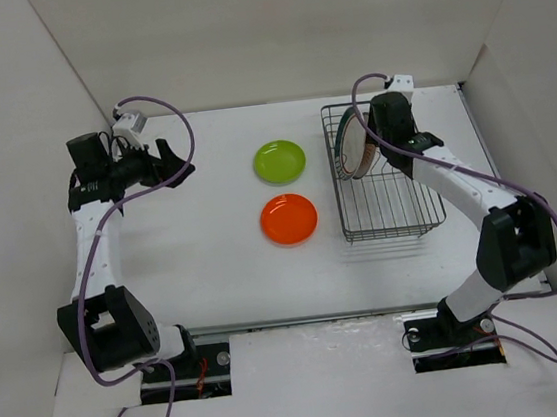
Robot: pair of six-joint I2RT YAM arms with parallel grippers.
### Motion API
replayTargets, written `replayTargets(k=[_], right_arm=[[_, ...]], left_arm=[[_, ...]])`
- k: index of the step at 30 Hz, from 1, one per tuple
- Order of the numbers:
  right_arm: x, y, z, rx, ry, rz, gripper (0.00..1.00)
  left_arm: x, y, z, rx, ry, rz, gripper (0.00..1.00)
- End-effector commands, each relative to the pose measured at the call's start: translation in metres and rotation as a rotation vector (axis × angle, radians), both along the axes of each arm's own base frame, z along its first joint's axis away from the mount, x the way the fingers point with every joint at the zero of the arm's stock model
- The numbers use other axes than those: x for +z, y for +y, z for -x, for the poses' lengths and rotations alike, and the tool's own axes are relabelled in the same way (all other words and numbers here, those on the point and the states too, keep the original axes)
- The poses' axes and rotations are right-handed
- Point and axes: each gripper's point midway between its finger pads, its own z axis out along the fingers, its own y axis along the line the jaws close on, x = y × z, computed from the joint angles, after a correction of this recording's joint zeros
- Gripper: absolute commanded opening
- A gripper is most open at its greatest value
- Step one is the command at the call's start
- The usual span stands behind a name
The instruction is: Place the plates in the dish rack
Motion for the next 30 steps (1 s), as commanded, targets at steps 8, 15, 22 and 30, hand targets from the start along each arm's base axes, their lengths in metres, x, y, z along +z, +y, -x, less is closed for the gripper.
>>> replayTargets(k=[8,15,22,30], right_arm=[[0.087,-0.023,0.006,-0.074,-0.198,-0.034,0.63],[0.137,-0.013,0.035,0.034,-0.297,-0.11,0.82],[0.174,0.045,0.09,0.485,-0.408,-0.186,0.84],[0.223,0.047,0.162,0.622,-0.575,-0.223,0.85]], left_arm=[[-0.008,-0.007,-0.005,-0.069,0.023,0.033,1.0],[-0.02,-0.037,-0.007,-0.18,0.025,0.034,1.0],[-0.064,-0.064,-0.021,-0.326,0.089,0.132,1.0],[-0.12,-0.063,-0.064,-0.307,0.215,0.216,1.0]])
